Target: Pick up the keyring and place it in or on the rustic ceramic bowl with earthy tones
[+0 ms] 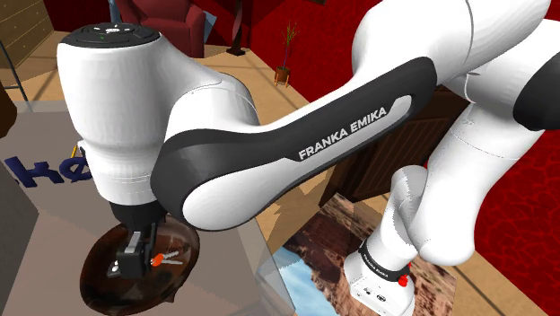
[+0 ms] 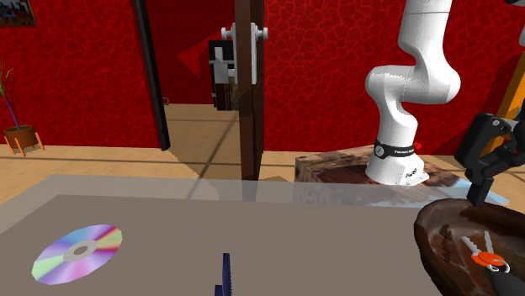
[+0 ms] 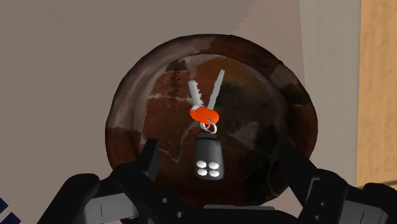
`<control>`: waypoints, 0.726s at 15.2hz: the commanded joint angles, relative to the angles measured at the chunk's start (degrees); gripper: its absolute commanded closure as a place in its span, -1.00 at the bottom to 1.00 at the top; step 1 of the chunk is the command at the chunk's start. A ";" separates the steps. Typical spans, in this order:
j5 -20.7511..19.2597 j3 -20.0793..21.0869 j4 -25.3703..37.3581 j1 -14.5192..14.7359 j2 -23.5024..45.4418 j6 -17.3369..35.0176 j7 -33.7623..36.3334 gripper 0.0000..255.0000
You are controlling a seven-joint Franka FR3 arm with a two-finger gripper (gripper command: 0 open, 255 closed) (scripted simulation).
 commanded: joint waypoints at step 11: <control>1.26 -0.01 4.41 -0.07 -2.65 -6.85 -0.87 -1.00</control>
